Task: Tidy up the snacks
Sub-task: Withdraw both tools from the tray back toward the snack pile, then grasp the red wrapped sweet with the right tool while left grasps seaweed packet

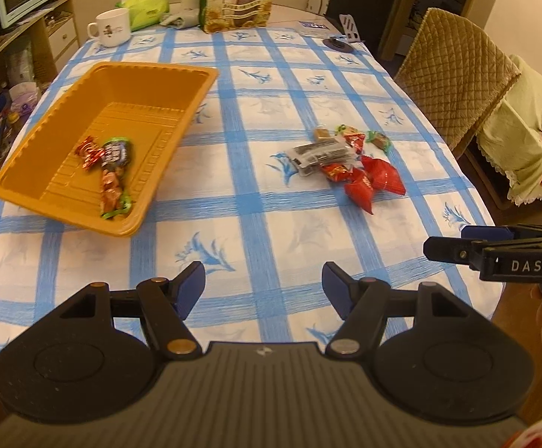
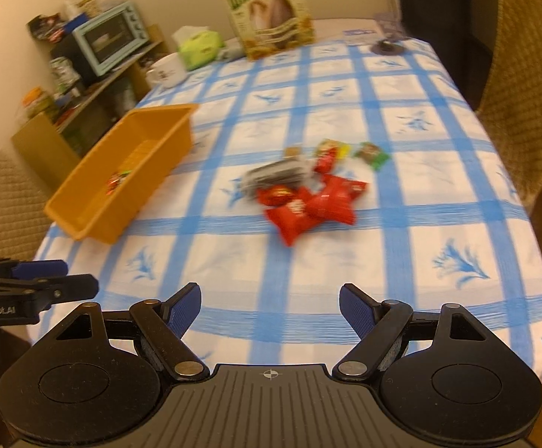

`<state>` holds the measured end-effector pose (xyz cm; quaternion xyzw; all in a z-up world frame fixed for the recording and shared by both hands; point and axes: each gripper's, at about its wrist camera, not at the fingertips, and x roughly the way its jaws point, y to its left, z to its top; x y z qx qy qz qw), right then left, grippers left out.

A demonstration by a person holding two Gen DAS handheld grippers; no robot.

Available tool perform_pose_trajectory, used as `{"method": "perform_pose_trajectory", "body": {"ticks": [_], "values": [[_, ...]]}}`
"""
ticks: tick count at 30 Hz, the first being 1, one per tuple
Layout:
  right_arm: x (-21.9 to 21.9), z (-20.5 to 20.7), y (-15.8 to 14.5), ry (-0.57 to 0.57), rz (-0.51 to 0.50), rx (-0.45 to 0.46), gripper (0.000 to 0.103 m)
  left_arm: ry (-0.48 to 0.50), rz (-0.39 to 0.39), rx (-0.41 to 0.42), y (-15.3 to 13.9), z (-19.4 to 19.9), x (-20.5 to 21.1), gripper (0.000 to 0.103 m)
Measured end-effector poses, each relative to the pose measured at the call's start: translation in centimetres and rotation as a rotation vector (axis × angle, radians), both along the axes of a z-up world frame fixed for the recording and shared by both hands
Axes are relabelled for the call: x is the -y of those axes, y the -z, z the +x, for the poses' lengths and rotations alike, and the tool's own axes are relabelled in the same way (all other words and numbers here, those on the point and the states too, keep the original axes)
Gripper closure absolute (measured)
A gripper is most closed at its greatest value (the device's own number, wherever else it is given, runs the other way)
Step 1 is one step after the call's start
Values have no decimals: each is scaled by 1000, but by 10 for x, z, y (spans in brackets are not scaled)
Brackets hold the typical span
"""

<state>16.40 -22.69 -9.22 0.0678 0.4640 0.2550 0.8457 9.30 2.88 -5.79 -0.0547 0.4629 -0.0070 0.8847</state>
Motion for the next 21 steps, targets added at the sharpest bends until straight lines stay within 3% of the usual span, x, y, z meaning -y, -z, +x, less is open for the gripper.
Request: {"method": "perform_pose_trajectory", "body": {"ticks": [10,21], "values": [[29,32,9,110,-24,-2,22,81,34,32,7,48,23,36],[13,70,19,145,-29,12,25,151,40,31,23,95,30,37]]}}
